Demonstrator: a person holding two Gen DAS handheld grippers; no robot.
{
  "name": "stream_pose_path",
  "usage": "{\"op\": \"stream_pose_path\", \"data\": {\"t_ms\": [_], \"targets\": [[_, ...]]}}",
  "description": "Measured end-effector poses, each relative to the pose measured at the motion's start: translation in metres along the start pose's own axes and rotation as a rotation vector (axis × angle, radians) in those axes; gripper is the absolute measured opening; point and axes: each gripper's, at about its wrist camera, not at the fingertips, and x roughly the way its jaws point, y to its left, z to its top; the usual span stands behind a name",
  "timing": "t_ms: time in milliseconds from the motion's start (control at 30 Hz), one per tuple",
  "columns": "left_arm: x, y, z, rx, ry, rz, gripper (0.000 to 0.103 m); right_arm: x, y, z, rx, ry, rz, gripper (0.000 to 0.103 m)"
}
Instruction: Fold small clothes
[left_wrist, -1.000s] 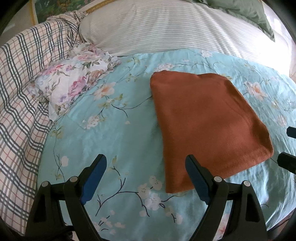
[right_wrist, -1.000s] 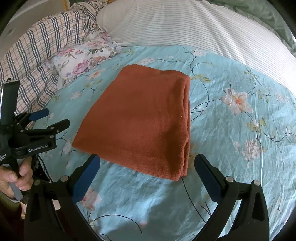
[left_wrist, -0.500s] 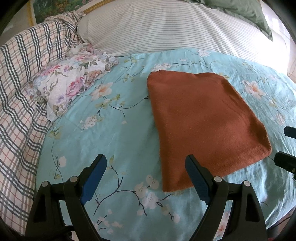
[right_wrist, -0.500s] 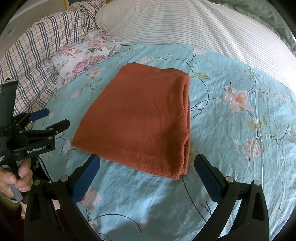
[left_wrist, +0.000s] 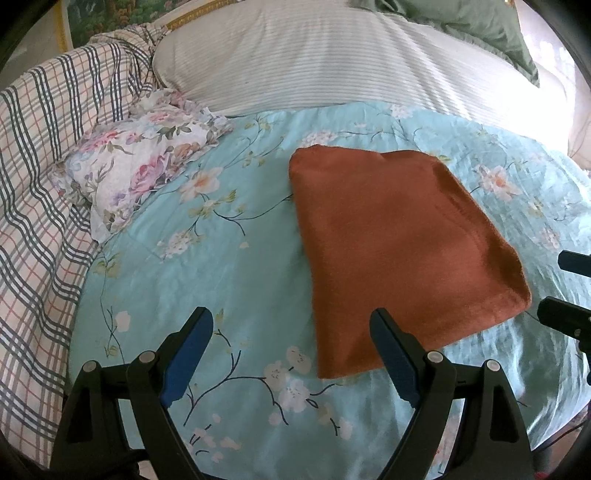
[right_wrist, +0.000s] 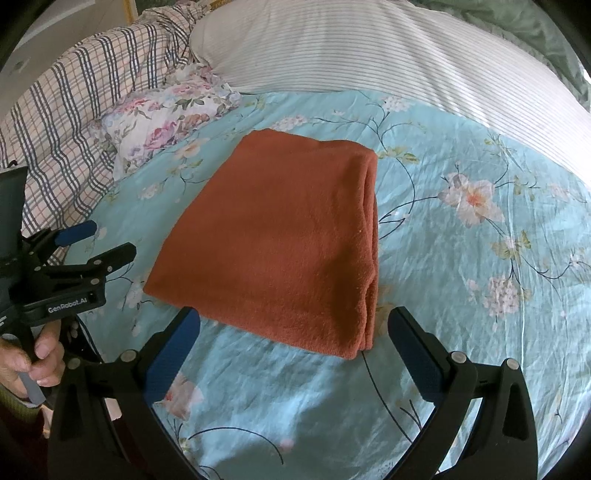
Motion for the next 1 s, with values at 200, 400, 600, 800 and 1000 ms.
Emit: {"op": "stream_pose_path", "data": {"t_ms": [200,400,600,800,1000], "targets": [[-0.0037,-0.0002,-0.0007,0.001,-0.005,-0.013,0.087,-0.0015,0.0021,-0.0010,0.002,0.002,0.000,0.102],[-0.0049,-0.0022,-0.0008,0.014,-0.009,-0.020,0.087,-0.0019,0.0037,-0.0028,0.001,0.003,-0.002,0.102],[-0.0059,-0.0029,-0.0017,0.019,-0.011,-0.024,0.087,-0.0018,0.0033,-0.0026,0.001,0.004,-0.001,0.102],[-0.0061,-0.0033,-0.0018,0.018,-0.010,-0.024,0.087,-0.0019,0.0035,-0.0037,0.001,0.004,0.000,0.102],[-0.0063,-0.0042,-0.0019,0.018,-0.010,-0.022,0.087,-0.0018,0.0037,-0.0038,0.000,0.005,0.000,0.102]]}}
